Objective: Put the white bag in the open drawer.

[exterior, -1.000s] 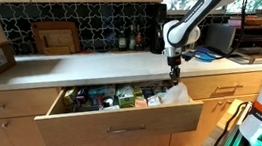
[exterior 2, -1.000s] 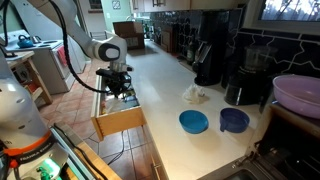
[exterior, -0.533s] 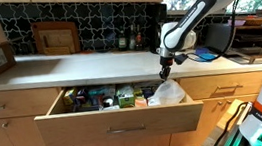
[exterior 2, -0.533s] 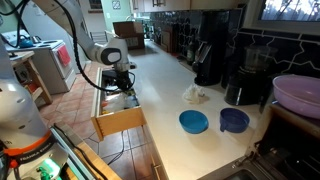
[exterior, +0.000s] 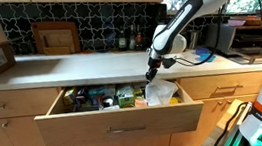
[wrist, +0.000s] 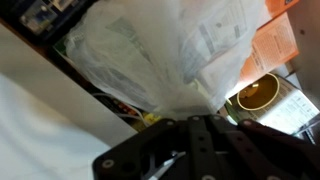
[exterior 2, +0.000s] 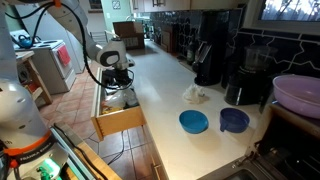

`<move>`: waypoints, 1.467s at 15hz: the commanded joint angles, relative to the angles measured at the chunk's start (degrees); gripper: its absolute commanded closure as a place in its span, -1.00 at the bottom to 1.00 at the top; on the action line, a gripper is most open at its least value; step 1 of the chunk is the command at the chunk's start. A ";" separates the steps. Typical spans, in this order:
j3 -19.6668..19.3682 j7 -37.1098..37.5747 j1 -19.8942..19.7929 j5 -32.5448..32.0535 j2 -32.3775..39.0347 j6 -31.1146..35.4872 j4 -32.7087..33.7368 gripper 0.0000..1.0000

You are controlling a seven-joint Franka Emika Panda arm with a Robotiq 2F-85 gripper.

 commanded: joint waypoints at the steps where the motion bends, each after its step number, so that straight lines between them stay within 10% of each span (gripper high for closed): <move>1: 4.08 -6.24 -1.44 5.11 3.18 2.41 2.94 1.00; 2: 4.62 -6.64 -1.56 5.15 3.28 2.67 3.29 0.48; 9: 4.58 -9.51 -2.03 1.85 -4.48 -1.93 3.88 -0.43; 13: 3.56 -16.30 -0.36 4.19 -11.17 -16.06 6.65 -1.00; 22: 0.16 -0.67 4.33 0.96 -21.23 -52.55 16.28 -1.00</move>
